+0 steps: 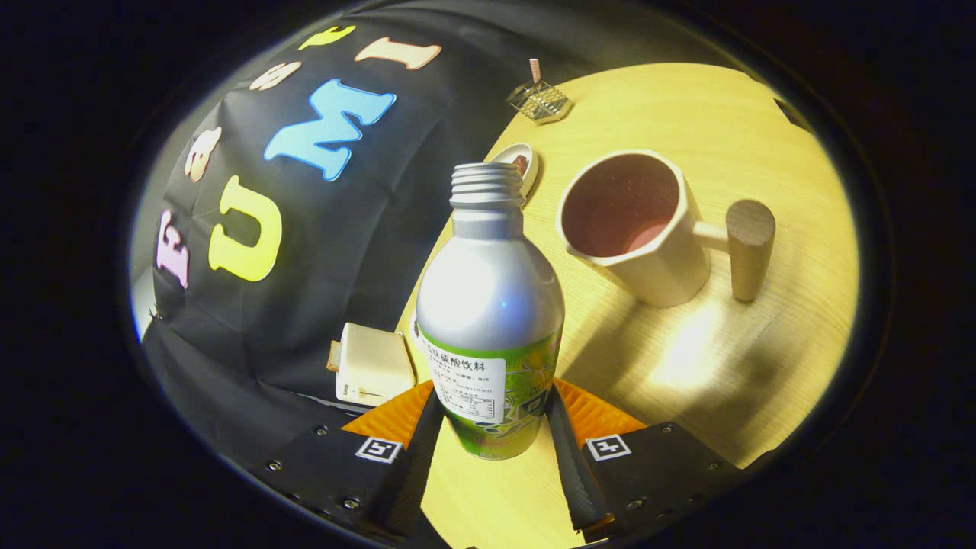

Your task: Take the bottle from table, then pour the juice into the cup, finally place the bottle on the coaster

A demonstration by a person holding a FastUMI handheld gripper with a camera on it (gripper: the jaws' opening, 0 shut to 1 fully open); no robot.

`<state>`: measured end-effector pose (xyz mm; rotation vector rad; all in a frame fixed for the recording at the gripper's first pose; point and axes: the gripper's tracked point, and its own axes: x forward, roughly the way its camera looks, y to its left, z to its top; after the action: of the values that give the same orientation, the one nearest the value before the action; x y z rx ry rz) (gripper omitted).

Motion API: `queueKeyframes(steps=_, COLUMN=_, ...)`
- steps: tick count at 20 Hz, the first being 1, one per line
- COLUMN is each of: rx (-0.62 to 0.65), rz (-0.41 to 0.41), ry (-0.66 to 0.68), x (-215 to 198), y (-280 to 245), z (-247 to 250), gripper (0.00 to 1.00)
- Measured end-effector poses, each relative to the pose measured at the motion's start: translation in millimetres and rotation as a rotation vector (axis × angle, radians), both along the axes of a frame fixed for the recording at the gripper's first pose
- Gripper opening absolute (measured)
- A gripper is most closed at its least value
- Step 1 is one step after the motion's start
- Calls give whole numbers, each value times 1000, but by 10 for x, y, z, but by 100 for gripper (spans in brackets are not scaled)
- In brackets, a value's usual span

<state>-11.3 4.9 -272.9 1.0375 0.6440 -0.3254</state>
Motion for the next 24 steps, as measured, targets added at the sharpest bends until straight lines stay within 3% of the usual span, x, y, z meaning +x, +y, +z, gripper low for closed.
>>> queueKeyframes(steps=12, rx=-408, rz=60, ry=30, x=363, y=-147, z=72, gripper=73)
queueKeyframes(steps=24, rx=-615, rz=60, ry=29, x=818, y=-386, z=68, gripper=74)
